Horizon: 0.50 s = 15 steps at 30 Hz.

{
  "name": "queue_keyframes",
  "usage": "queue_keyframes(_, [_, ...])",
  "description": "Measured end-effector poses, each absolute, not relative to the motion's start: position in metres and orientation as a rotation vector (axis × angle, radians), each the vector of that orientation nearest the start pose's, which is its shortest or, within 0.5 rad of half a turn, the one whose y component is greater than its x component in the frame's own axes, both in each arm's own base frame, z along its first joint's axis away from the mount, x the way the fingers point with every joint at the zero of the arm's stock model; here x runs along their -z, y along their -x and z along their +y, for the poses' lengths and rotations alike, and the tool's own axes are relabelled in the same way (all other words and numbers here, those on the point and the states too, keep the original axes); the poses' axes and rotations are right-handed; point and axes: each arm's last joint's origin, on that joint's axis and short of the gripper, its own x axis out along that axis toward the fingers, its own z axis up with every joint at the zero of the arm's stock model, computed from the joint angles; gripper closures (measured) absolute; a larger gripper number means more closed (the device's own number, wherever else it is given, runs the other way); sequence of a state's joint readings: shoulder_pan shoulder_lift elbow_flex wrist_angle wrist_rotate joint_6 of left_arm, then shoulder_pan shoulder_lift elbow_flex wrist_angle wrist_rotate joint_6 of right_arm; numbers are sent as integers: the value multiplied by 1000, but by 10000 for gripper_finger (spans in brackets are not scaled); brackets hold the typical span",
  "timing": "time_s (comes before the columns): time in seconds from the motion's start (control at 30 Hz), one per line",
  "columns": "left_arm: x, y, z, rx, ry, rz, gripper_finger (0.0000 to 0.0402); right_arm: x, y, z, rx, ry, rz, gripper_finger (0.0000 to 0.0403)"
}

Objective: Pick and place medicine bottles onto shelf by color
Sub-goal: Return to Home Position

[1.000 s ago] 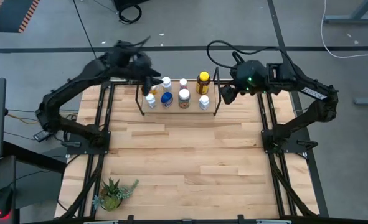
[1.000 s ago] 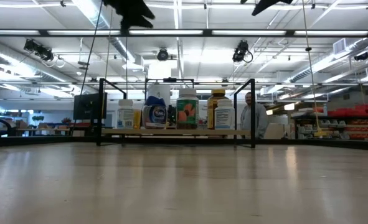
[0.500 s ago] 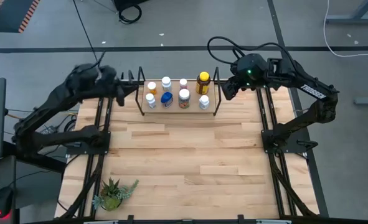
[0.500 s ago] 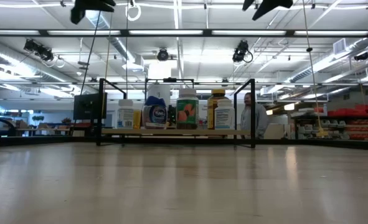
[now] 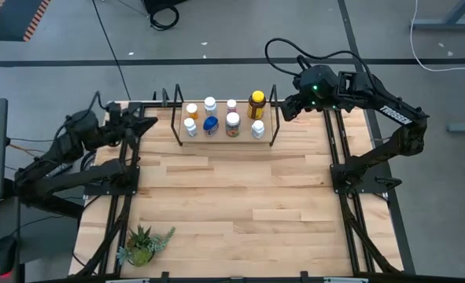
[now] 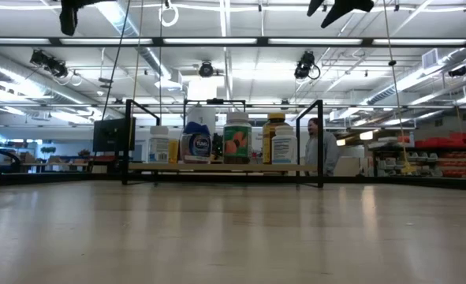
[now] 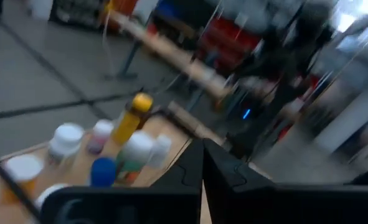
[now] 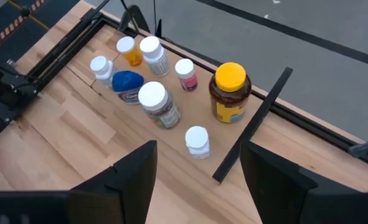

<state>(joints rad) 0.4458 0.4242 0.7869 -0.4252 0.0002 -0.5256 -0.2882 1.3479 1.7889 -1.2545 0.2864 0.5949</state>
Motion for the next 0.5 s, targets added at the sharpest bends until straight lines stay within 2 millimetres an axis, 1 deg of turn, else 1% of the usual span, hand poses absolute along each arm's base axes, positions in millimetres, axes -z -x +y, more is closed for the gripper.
queue_keyframes(0.1, [-340, -70, 33, -397, 561, -218, 397, -450, -212, -71, 773, -552, 636, 168])
queue_keyframes(0.23, [-323, -68, 31, -330, 620, -348, 395, -450, -211, -70, 776, -559, 641, 168])
queue_keyframes(0.37, [-308, -66, 30, -300, 685, -380, 398, -449, -210, -70, 782, -564, 656, 168])
queue_keyframes(0.5, [-304, -66, 27, -262, 717, -365, 398, -448, -209, -70, 789, -573, 663, 168])
